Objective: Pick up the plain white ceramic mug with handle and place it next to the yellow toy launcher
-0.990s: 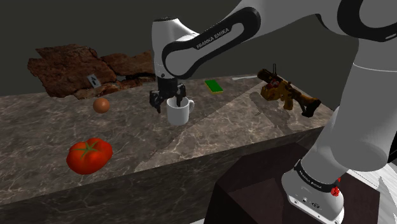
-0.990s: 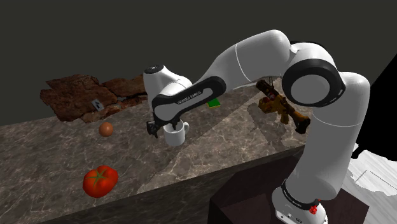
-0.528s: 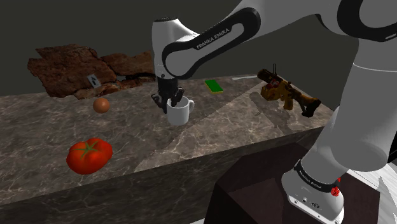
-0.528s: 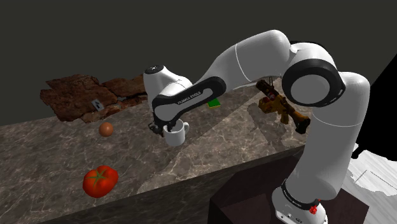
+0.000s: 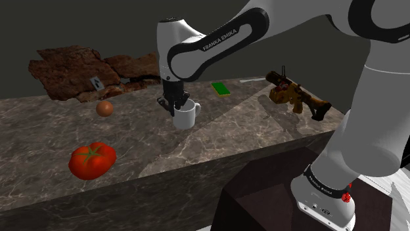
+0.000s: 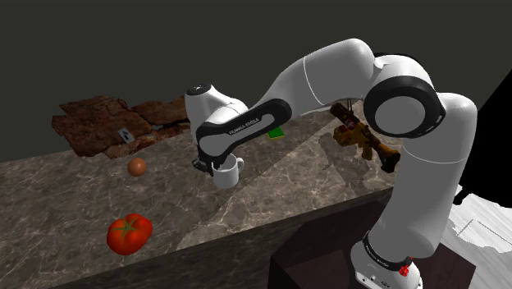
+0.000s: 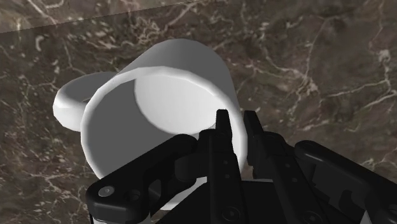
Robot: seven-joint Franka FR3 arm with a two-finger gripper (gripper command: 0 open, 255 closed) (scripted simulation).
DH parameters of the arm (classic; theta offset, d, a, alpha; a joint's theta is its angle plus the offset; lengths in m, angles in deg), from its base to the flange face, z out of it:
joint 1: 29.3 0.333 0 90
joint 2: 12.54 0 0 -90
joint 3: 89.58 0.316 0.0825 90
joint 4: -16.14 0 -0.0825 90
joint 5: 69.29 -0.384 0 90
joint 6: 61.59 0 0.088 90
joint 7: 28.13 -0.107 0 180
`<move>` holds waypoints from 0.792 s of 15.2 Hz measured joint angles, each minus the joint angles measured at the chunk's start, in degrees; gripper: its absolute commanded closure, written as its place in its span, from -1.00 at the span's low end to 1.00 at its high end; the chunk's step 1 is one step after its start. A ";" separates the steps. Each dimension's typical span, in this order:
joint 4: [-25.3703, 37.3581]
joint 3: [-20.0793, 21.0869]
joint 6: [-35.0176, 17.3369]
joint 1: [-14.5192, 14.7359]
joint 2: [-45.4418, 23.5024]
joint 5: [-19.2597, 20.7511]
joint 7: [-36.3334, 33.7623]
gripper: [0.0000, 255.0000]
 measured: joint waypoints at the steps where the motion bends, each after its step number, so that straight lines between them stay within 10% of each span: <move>1: 0.14 0.01 0.30 -0.03 0.15 -0.07 0.07 1.00; 12: 4.19 0.39 7.40 -0.28 3.37 -1.40 1.01 1.00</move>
